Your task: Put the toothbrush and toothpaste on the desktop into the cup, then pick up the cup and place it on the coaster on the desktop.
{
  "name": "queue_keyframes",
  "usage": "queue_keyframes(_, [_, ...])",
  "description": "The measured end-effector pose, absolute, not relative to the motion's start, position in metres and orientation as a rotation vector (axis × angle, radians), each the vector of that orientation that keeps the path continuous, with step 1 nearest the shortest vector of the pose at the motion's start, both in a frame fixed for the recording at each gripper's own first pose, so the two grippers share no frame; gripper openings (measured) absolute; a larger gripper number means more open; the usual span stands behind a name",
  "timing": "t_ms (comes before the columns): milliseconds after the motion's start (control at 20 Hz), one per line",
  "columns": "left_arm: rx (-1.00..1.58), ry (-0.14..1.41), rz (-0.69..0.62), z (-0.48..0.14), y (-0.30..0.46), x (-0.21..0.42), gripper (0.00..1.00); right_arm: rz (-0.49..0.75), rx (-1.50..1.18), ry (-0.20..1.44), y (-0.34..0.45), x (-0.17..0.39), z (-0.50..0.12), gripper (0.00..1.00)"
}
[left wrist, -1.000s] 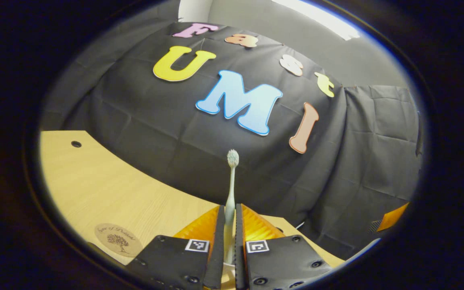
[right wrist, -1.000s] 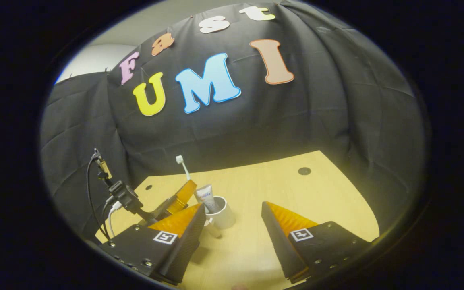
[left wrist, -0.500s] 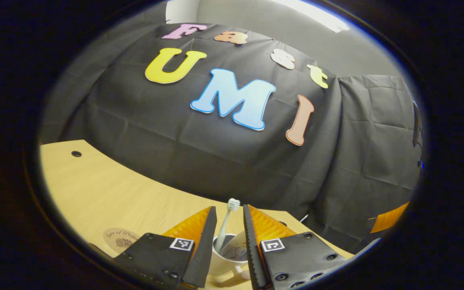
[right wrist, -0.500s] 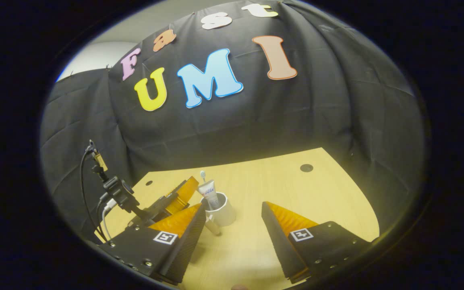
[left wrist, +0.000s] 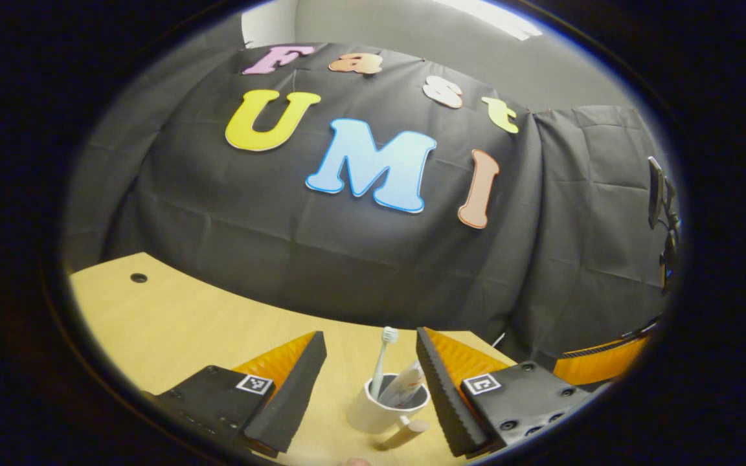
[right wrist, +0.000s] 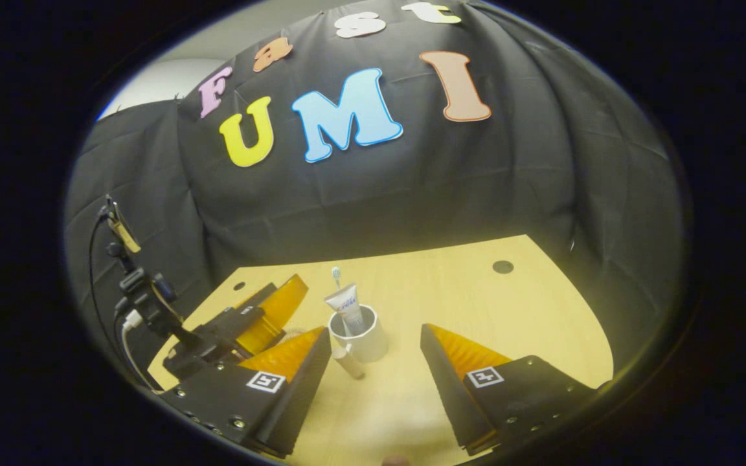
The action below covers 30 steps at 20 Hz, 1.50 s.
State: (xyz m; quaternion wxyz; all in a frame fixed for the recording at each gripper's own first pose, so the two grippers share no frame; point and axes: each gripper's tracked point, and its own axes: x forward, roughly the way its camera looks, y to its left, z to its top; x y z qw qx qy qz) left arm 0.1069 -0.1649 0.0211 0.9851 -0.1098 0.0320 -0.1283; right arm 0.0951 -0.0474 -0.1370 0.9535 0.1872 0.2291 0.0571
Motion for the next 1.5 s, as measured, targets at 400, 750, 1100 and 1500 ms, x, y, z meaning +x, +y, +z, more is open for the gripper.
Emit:
queue_keyframes(400, [-0.123, 0.096, -0.213, 0.04, -0.133, 0.075, 0.96, 0.149, 0.384, 0.626, -0.008, 0.116, -0.155, 0.87])
queue_keyframes(750, [-0.067, 0.13, -0.173, 0.045, -0.107, 0.049, 0.93, 0.128, 0.336, 0.799, 0.014, 0.136, -0.193, 0.87])
queue_keyframes(1100, [-0.084, 0.183, -0.148, 0.04, -0.078, 0.029, 0.96, 0.085, 0.254, 1.029, 0.033, 0.153, -0.244, 0.87])
queue_keyframes(1500, [-0.131, 0.243, -0.184, 0.021, -0.073, 0.033, 0.96, 0.069, 0.126, 1.176, 0.037, 0.168, -0.275, 0.87])
